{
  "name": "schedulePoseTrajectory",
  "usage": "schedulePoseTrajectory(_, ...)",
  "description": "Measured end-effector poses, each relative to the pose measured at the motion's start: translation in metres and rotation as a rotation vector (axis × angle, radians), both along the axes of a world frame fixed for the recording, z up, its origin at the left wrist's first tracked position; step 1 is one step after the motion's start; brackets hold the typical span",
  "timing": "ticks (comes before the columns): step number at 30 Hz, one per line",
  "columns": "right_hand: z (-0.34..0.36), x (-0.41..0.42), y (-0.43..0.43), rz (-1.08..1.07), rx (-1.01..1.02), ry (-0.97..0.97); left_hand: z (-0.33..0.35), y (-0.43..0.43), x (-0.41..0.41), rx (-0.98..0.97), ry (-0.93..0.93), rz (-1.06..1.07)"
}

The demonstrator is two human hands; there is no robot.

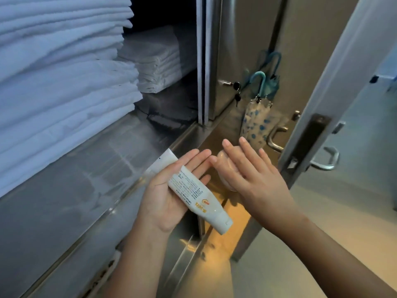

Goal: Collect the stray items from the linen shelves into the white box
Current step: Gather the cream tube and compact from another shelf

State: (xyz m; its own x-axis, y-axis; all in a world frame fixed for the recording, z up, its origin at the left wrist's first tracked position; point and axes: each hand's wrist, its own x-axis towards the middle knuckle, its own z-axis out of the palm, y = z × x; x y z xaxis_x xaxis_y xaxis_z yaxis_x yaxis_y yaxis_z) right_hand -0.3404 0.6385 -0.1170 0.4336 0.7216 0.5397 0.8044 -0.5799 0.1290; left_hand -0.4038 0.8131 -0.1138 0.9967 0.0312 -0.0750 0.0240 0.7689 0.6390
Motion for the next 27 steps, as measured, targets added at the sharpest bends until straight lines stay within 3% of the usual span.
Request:
schedulePoseTrajectory(10, -0.006, -0.091, -0.139, -0.264, 0.114, -0.003, -0.006, -0.135, -0.047, -0.045, 0.138, -0.255)
schedulePoseTrajectory(27, -0.012, -0.224, -0.351, -0.883, 0.112, -0.01, -0.013, -0.363, -0.073, -0.01, 0.151, -0.837)
